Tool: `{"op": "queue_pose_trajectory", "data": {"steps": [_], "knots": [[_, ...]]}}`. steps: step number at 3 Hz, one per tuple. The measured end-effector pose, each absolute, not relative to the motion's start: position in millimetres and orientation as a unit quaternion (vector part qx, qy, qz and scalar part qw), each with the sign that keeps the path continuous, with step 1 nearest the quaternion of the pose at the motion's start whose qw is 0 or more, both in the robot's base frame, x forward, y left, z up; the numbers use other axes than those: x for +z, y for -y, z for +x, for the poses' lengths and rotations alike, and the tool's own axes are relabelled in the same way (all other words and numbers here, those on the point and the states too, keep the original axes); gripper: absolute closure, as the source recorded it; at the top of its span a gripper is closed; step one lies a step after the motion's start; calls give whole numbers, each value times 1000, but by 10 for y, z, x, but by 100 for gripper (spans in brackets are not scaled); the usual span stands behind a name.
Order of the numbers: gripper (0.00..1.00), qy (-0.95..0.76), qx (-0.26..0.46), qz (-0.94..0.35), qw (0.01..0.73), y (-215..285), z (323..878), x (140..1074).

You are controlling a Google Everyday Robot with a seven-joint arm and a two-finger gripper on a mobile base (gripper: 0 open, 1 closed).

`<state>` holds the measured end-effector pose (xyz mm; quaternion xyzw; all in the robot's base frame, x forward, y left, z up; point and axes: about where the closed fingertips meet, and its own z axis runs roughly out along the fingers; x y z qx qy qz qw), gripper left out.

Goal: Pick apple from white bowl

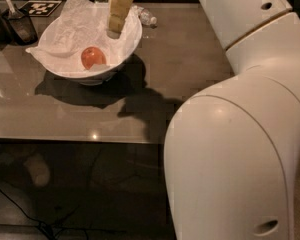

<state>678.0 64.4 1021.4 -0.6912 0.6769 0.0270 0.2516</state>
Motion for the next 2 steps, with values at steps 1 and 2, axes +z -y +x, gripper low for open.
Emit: {"op": "queue_pose_trajectory", "data": {"steps": [1,2], "knots": [[0,-682,31,-693,232,-782,6932,9975],[0,-690,42,-692,207,-922,7091,9665]]}}
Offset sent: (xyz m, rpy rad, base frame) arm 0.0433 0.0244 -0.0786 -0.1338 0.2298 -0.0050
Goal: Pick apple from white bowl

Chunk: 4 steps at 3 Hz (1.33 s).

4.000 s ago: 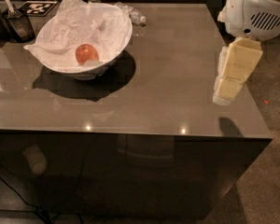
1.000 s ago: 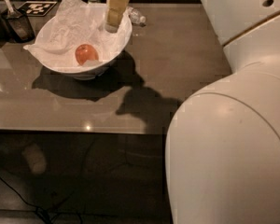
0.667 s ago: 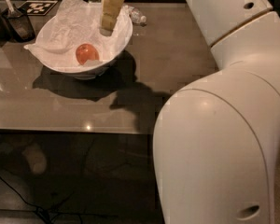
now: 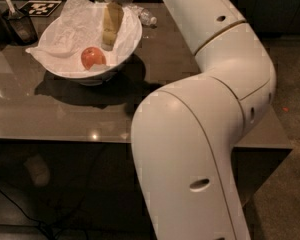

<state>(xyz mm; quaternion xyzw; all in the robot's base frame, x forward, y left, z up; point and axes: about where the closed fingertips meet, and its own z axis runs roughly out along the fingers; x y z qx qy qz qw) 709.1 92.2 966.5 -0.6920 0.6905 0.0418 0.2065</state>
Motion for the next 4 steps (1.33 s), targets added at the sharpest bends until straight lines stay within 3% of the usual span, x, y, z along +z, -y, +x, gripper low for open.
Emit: {"op": "queue_pose_trajectory", "data": {"steps": [3,4], "knots": [[0,-694,75,-685,208,-1191,7342,9243],[0,-702,117,-675,195,-1253,7387,8889]]}}
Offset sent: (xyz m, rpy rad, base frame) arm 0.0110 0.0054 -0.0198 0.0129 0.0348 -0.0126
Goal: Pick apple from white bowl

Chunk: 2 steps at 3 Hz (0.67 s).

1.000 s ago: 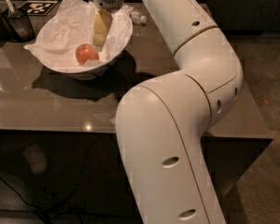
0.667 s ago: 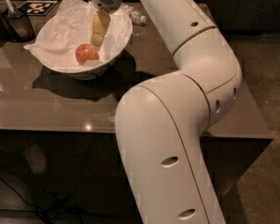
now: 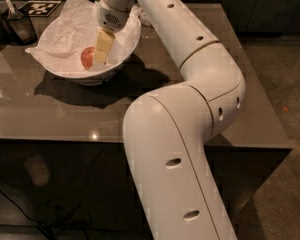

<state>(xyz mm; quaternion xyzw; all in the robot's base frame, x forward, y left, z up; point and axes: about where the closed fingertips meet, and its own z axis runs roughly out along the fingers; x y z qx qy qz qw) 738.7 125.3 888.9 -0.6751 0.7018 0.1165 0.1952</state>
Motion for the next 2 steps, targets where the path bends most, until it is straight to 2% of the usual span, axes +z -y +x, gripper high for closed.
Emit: {"op": "queue_pose_trajectory", "data": {"steps": [2], "knots": [[0,-700,111,-673,213,-1390,7379,8923]]}}
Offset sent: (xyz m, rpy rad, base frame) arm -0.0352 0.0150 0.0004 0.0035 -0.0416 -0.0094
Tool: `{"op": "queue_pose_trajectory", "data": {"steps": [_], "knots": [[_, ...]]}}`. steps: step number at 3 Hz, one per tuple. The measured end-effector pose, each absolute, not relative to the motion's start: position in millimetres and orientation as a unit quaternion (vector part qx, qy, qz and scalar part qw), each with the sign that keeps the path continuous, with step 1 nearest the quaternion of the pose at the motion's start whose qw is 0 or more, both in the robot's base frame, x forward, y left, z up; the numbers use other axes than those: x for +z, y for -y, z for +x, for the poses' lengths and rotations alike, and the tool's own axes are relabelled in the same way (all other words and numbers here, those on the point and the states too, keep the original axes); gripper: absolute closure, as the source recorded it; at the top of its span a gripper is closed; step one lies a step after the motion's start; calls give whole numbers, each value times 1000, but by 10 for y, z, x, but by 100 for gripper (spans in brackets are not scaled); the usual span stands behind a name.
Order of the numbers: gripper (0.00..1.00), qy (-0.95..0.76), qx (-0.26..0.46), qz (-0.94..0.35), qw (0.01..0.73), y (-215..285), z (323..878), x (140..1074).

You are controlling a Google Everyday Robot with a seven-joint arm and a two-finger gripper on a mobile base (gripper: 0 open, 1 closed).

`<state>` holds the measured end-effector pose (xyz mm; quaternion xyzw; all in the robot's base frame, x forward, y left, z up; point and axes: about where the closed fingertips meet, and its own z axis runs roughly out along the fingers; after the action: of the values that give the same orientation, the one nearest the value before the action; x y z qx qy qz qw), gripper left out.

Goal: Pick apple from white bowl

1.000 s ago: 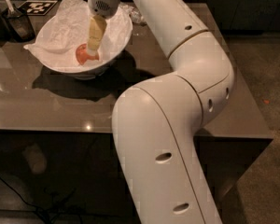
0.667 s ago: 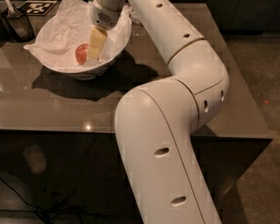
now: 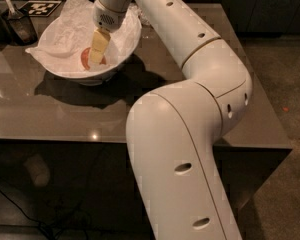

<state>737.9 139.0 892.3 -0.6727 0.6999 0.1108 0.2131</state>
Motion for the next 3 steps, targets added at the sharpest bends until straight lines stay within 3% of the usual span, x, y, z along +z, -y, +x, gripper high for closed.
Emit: {"op": "queue_pose_trajectory", "data": {"steps": [3], "knots": [[0,-707,121,-669,193,-1414,7216,8682]]}}
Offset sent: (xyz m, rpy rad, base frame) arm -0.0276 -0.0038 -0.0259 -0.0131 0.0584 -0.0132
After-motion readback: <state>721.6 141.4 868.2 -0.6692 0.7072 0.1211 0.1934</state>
